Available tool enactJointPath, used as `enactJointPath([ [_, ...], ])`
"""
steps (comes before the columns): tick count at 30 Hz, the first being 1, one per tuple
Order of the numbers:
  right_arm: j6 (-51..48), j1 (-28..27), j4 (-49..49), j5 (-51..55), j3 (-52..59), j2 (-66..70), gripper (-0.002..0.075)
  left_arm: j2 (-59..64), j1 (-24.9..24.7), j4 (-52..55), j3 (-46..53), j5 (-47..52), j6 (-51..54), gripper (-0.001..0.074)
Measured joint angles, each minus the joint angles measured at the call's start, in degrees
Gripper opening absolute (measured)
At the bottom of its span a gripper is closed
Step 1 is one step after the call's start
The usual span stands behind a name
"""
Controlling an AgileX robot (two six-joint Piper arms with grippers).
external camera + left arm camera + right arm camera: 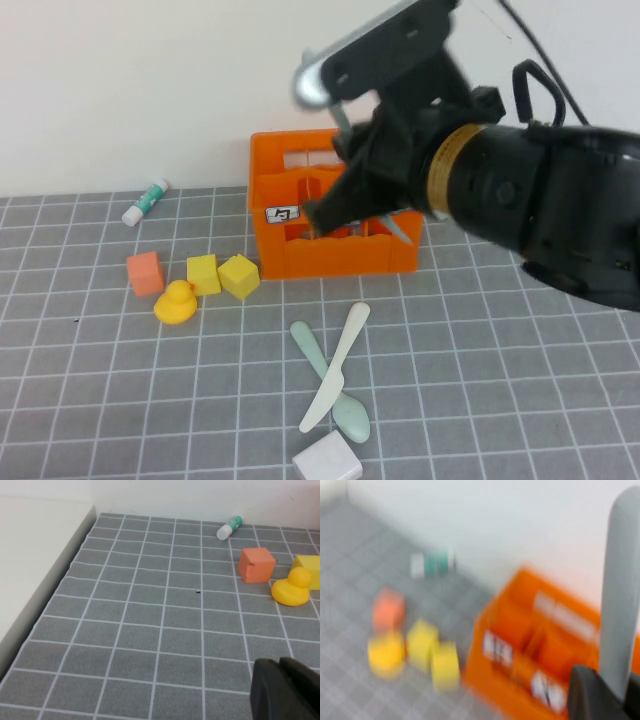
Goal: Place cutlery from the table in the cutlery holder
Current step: Place the fork on the box
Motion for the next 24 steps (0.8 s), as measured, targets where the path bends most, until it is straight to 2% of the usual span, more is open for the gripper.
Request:
enactJointPath([
  [4, 25.35, -4.99, -21.37, -13.52, 2.06, 1.08, 0.0053, 0.0, 0.0, 0.0, 0.0, 0.0, -0.1, -0.0003],
  [7, 40.07, -7.46, -35.35, -17.67, 1.95, 3.73, 0.0053, 0.0, 0.0, 0.0, 0.0, 0.0, -0.1, -0.0003],
  [11, 50.36, -8.85, -42.16, -17.36, 1.55, 7.49, 0.0053, 0.0, 0.0, 0.0, 0.0, 0.0, -0.1, -0.0003],
  [16, 50.95, -9.04, -42.96, -10.54, -1.08, 11.04, 0.0053, 0.0, 0.0, 0.0, 0.0, 0.0, -0.1, -0.0003],
  [24, 29.07, -9.18, -42.96, -10.96, -6.07, 14.84, 0.0053, 0.0, 0.0, 0.0, 0.0, 0.0, -0.1, -0.0003],
])
